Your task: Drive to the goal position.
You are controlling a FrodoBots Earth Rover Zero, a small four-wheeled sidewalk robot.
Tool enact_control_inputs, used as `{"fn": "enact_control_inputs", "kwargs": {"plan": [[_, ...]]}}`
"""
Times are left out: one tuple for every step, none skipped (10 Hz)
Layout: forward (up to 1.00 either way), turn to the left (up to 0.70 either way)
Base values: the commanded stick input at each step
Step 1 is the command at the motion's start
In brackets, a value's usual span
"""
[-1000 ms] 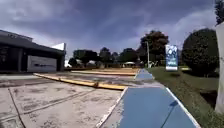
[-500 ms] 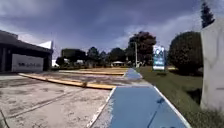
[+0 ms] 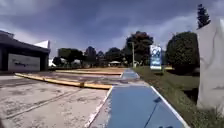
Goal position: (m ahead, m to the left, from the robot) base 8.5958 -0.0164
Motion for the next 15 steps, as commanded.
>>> {"fn": "enact_control_inputs", "kwargs": {"plan": [[0.0,0.0],[0.0,0.0],[0.0,0.0],[0.0,0.0],[0.1,0.0],[0.44,0.0],[0.7,0.0],[0.7,0.0],[0.7,0.0],[0.7,0.0],[0.7,0.0],[0.7,0.0],[0.7,0.0],[0.7,0.0],[0.7,0.0]]}}
